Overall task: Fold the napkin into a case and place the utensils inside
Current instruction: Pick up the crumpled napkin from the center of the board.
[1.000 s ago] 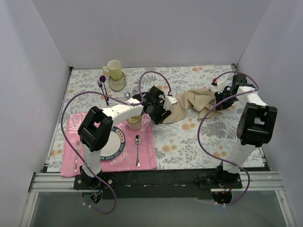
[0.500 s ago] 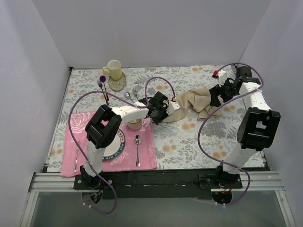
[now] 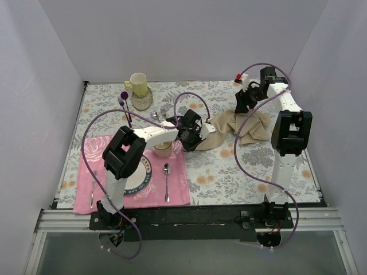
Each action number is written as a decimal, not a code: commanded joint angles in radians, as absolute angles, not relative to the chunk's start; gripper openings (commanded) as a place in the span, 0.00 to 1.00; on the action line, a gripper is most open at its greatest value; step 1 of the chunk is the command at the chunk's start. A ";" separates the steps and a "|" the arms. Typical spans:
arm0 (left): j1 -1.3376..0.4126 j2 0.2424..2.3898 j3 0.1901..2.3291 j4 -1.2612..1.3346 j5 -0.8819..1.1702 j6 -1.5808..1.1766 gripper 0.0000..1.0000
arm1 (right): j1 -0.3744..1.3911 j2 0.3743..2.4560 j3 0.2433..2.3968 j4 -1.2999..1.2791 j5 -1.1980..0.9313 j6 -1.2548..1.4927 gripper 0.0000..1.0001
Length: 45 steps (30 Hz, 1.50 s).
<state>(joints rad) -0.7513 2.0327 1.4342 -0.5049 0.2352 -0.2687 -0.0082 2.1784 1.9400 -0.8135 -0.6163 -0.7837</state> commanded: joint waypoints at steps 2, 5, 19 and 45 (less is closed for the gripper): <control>-0.738 2.016 1.453 -0.598 0.261 -0.296 0.00 | -0.003 2.201 1.941 -0.861 -0.605 -0.735 0.69; -0.738 2.020 1.459 -0.600 0.258 -0.299 0.00 | -0.002 2.215 1.915 -0.845 -0.563 -0.723 0.75; -0.727 2.031 1.482 -0.617 0.250 -0.302 0.00 | -0.003 2.102 1.802 -0.807 -0.549 -0.652 0.71; -0.713 2.031 1.496 -0.623 0.247 -0.313 0.00 | 0.075 2.071 1.660 -0.674 -0.353 -0.445 0.58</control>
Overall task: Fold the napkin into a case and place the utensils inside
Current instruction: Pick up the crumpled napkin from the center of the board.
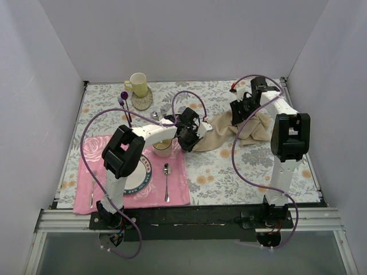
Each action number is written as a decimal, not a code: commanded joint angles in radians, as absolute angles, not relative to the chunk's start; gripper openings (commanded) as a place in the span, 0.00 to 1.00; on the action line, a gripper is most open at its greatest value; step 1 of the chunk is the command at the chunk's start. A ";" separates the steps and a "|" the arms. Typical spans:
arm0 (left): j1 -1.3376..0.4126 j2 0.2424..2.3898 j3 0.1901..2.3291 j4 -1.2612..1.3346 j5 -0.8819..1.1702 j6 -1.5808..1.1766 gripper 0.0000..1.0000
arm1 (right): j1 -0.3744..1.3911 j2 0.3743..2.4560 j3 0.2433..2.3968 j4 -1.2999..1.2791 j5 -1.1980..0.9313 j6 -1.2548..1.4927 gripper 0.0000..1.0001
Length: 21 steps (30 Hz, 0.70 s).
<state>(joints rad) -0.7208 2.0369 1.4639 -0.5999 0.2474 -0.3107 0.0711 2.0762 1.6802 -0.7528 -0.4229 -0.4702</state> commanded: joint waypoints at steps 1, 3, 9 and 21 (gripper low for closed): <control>-0.712 2.031 1.494 -0.621 0.245 -0.313 0.00 | 0.074 2.071 1.654 -0.663 -0.342 -0.442 0.59; -0.712 2.031 1.493 -0.620 0.245 -0.313 0.00 | 0.075 2.078 1.655 -0.652 -0.311 -0.437 0.60; -0.710 2.033 1.491 -0.618 0.247 -0.311 0.00 | 0.074 2.083 1.657 -0.624 -0.259 -0.428 0.61; -0.680 2.016 1.537 -0.647 0.271 -0.321 0.00 | 0.049 2.065 1.718 -0.718 -0.236 -0.433 0.01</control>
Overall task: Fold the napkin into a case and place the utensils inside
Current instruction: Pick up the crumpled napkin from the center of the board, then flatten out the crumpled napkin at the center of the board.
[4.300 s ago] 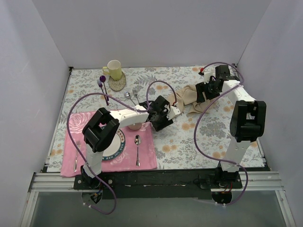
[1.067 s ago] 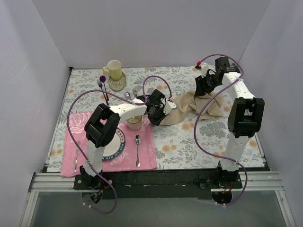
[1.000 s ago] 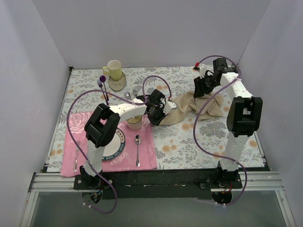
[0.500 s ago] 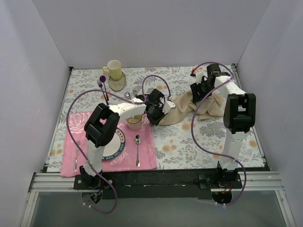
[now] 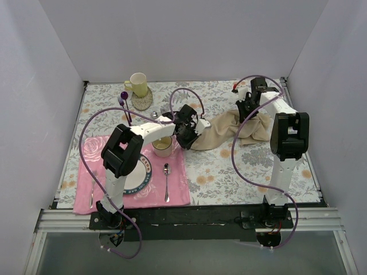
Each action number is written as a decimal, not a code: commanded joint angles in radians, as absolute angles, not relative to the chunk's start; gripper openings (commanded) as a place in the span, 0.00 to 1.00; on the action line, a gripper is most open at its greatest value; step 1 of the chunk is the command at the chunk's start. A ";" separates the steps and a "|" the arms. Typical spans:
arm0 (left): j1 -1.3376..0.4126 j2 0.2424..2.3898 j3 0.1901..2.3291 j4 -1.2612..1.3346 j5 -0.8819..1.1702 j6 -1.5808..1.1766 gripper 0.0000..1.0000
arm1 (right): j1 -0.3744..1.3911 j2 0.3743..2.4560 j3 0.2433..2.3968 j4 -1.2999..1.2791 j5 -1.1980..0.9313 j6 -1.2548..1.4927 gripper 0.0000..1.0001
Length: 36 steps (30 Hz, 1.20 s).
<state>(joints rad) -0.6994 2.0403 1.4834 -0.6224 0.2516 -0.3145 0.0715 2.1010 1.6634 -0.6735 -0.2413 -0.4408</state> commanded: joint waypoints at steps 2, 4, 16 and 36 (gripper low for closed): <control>-0.677 1.999 1.555 -0.653 0.278 -0.319 0.00 | 0.019 2.021 1.741 -0.736 -0.259 -0.422 0.01; -0.676 1.970 1.572 -0.663 0.284 -0.325 0.00 | -0.027 1.982 1.765 -0.750 -0.288 -0.408 0.01; -0.630 1.899 2.040 -0.781 0.242 -0.377 0.00 | -0.233 1.568 1.867 -0.632 -0.384 -0.262 0.01; -0.703 1.457 2.045 -0.712 0.567 -0.299 0.00 | -0.276 0.881 1.725 -0.316 -0.123 -0.215 0.01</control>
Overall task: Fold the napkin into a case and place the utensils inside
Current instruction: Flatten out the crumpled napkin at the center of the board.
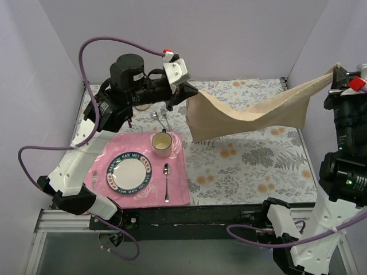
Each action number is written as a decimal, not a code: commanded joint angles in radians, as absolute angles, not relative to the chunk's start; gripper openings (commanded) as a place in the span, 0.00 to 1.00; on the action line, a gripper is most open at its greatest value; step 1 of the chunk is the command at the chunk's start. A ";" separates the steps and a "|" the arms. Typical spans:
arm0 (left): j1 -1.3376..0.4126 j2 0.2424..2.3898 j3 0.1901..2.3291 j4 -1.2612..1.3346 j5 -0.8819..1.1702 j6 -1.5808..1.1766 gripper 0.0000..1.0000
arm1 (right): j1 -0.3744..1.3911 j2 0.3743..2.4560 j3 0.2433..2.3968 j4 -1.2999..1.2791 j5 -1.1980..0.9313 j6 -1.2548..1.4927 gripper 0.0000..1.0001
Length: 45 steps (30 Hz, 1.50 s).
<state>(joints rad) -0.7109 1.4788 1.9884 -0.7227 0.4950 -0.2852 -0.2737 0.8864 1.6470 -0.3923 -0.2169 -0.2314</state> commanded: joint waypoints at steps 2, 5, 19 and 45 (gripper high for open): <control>-0.703 1.454 2.069 -0.713 0.568 -0.310 0.00 | -0.275 0.890 1.794 -0.339 -0.095 -0.225 0.01; -0.703 1.466 2.100 -0.712 0.522 -0.328 0.00 | -0.276 0.917 1.835 -0.356 -0.083 -0.256 0.01; -0.609 1.811 2.036 -0.448 0.129 -0.440 0.00 | -0.226 1.225 1.516 -0.169 -0.007 -0.294 0.01; -0.440 2.013 1.939 -0.665 0.497 -0.466 0.83 | -0.152 1.626 1.587 -0.882 -0.284 -0.650 0.86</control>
<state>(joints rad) -0.4191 2.1693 2.0174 -0.5114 0.2859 -0.5098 -0.1467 1.7126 1.7275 -0.6518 -0.1543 -0.5220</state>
